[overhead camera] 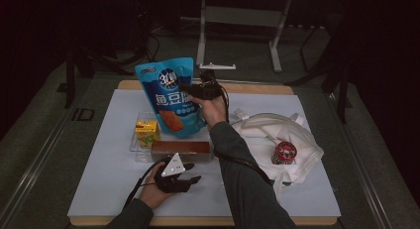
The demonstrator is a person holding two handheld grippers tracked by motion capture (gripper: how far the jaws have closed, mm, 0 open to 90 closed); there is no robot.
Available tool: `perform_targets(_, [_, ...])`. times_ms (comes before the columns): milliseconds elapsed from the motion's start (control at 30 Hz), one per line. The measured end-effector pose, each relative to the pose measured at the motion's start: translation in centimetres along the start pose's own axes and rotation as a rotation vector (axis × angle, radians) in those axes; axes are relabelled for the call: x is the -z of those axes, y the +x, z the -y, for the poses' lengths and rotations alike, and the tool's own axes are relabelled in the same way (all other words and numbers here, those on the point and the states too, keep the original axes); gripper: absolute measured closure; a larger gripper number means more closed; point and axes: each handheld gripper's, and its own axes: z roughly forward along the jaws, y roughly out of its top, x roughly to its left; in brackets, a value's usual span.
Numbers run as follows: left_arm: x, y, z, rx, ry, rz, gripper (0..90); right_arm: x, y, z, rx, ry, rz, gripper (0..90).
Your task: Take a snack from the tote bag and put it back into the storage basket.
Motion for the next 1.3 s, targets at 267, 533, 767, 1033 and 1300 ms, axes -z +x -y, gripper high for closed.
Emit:
perform_targets(267, [0.0, 0.0, 0.0, -0.001, -0.002, 0.002, 48.6, -0.6, -1.1, 2.0, 0.001, 0.015, -0.018, 88.1])
perform_targets(533, [0.0, 0.0, 0.0, -0.001, -0.003, -0.003, 48.6, 1.3, -2.4, 3.3, 0.039, 0.028, -0.029, 81.2])
perform_targets(767, [-0.1, -0.1, 0.0, -0.003, 0.002, -0.005, 48.6, 3.1, -3.3, 4.5, 0.083, 0.085, -0.041, 72.2])
perform_targets(1033, [-0.1, -0.1, 0.0, -0.007, 0.007, -0.007, 48.5, 3.2, -3.4, 5.9, 0.181, 0.224, -0.009, 50.5])
perform_targets(1300, [-0.1, -0.1, 0.0, -0.01, 0.007, -0.007, 48.5, 2.8, -2.8, 6.8, 0.237, 0.216, 0.089, 56.4])
